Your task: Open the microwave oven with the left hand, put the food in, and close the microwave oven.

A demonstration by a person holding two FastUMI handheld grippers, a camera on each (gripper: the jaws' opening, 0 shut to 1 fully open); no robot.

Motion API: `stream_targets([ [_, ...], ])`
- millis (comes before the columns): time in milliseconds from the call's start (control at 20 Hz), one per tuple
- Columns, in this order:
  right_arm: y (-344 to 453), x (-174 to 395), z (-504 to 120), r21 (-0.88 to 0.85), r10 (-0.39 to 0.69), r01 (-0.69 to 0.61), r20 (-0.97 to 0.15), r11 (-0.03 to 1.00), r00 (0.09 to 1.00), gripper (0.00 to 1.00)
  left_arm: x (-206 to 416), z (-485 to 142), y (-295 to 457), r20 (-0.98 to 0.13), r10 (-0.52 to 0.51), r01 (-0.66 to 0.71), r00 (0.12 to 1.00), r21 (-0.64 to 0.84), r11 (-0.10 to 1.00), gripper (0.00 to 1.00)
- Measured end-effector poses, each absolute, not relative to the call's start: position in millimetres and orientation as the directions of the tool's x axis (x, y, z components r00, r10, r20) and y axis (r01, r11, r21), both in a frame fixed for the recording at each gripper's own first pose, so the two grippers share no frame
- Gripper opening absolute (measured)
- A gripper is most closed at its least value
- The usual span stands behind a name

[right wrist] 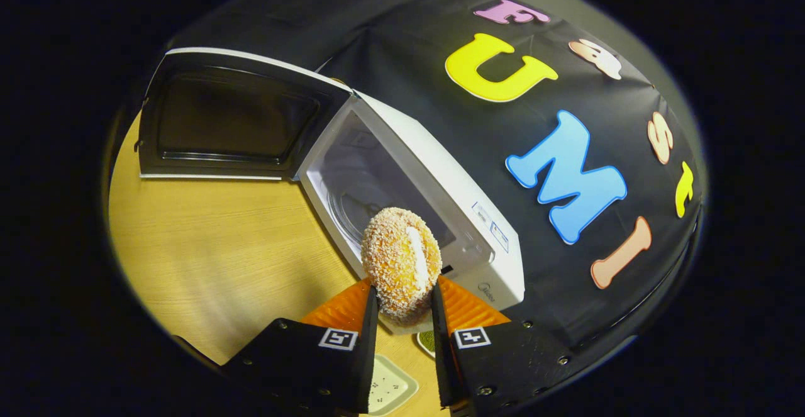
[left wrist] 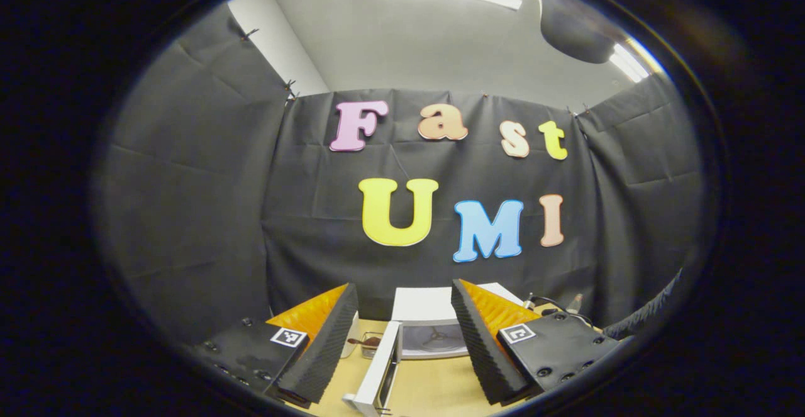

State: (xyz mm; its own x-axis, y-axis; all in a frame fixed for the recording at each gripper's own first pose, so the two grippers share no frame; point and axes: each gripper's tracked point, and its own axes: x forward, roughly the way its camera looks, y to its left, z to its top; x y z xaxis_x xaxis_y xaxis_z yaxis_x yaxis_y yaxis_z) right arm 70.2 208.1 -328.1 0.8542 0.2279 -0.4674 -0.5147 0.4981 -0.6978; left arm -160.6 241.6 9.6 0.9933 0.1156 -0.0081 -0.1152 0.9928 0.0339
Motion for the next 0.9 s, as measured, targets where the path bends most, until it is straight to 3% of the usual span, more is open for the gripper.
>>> stream_targets([
  [900,296,208,-406,-0.920,0.202,-0.371,-0.342,0.128,0.918,0.41,-156,-22,275,-0.136,0.216,-0.197,0.967,0.140,0.970,0.96],
])
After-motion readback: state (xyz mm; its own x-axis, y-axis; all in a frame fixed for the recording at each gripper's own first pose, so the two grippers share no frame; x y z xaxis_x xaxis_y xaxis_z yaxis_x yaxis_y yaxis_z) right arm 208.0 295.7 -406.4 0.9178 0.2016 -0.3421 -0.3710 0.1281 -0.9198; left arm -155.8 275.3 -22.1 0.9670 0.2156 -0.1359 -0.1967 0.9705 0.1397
